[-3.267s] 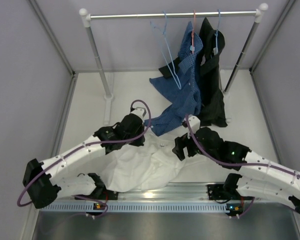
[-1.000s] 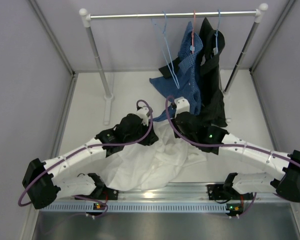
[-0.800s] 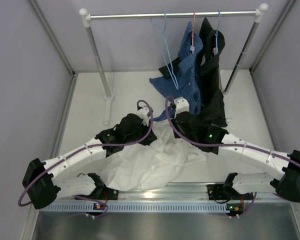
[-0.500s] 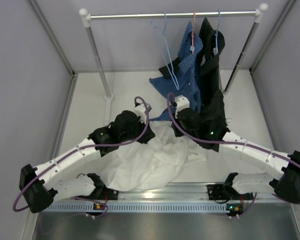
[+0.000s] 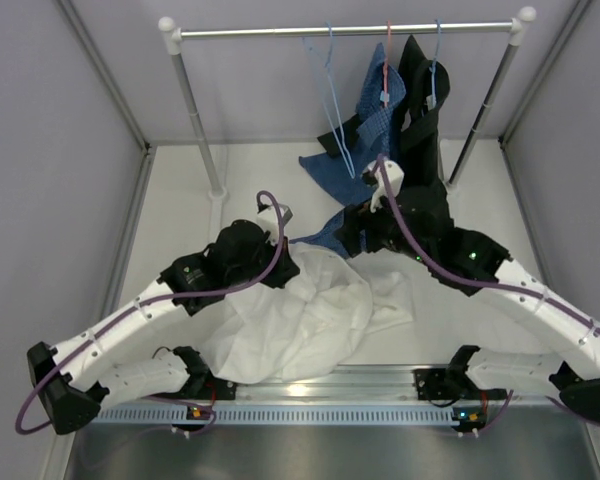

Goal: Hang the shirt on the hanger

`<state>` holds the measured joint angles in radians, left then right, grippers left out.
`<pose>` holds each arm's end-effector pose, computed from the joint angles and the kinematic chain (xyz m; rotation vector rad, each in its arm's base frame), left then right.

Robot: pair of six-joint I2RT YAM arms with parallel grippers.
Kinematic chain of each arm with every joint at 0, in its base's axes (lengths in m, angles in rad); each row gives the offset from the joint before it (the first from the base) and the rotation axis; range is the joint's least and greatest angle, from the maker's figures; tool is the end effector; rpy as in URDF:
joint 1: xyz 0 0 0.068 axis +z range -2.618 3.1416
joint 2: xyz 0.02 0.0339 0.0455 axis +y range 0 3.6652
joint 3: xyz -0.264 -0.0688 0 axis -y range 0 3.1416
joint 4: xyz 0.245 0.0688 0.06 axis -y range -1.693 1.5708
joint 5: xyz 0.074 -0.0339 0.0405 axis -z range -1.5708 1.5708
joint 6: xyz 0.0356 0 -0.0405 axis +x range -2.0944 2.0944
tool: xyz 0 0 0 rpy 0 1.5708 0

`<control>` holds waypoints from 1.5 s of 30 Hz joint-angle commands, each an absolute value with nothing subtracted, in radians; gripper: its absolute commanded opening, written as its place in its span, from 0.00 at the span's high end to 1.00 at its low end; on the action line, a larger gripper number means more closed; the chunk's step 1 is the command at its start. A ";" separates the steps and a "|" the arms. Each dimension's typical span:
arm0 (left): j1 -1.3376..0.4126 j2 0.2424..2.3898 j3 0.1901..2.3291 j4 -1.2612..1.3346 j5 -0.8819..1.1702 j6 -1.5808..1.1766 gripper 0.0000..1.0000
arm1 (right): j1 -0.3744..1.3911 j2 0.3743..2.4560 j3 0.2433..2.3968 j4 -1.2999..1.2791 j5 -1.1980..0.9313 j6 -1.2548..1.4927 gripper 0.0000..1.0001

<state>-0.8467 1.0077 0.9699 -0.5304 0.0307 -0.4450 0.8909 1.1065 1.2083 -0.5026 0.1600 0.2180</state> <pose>0.1439 -0.1644 0.3285 0.4661 2.1949 -0.7675 0.1552 0.1830 0.3916 -0.5620 1.9298 0.5631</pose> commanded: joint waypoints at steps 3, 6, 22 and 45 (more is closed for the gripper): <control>-0.845 1.034 1.020 -0.563 -0.044 -0.428 1.00 | 0.784 1.123 1.458 -0.629 0.121 0.164 0.30; -0.845 1.040 1.000 -0.568 -0.049 -0.439 1.00 | 0.723 1.221 1.615 -0.689 0.129 0.117 0.29; -0.845 0.970 0.980 -0.681 -0.132 -0.361 1.00 | 0.601 1.716 2.152 -0.795 0.130 0.021 0.42; -0.845 0.939 0.908 -0.657 -0.114 -0.362 1.00 | 0.603 1.769 2.149 -0.795 0.187 0.023 0.86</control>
